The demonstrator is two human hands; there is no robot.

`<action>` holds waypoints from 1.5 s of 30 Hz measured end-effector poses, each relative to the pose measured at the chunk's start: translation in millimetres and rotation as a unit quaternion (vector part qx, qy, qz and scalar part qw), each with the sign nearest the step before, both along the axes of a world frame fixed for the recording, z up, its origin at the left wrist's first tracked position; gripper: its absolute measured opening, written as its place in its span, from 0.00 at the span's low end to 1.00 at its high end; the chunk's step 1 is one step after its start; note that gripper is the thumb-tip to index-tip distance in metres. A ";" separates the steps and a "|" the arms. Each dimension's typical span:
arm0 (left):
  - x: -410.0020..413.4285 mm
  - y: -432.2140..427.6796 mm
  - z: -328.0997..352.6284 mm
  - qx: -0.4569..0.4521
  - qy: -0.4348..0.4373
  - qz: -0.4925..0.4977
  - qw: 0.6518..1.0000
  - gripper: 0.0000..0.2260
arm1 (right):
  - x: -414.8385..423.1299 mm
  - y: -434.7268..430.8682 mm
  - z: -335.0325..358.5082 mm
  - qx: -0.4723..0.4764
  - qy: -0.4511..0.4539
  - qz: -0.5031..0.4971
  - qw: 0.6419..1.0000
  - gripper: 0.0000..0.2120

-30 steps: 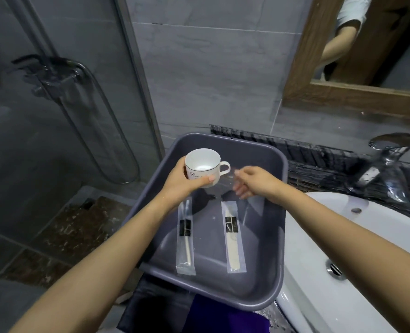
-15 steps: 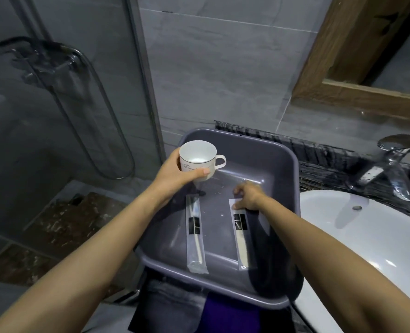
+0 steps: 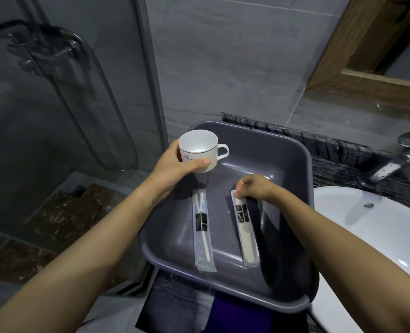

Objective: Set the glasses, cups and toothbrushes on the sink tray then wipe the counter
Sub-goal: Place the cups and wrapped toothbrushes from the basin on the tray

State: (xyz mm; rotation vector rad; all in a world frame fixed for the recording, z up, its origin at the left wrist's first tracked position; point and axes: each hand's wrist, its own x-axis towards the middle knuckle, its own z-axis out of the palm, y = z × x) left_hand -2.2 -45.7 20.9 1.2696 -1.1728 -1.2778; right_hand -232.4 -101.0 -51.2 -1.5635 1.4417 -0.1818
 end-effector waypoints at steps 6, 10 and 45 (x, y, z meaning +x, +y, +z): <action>14.9 5.6 9.6 -0.012 -0.006 0.019 1.000 0.35 | 27.6 -6.8 14.3 0.080 -0.176 0.010 0.981 0.07; 28.7 13.6 18.3 -0.016 -0.025 0.030 0.999 0.32 | 56.2 -6.0 -1.3 0.068 -0.181 0.030 0.981 0.06; 23.1 35.7 28.2 -0.031 -0.041 0.032 0.998 0.22 | 30.5 11.3 100.2 -0.060 -0.249 -0.042 0.966 0.06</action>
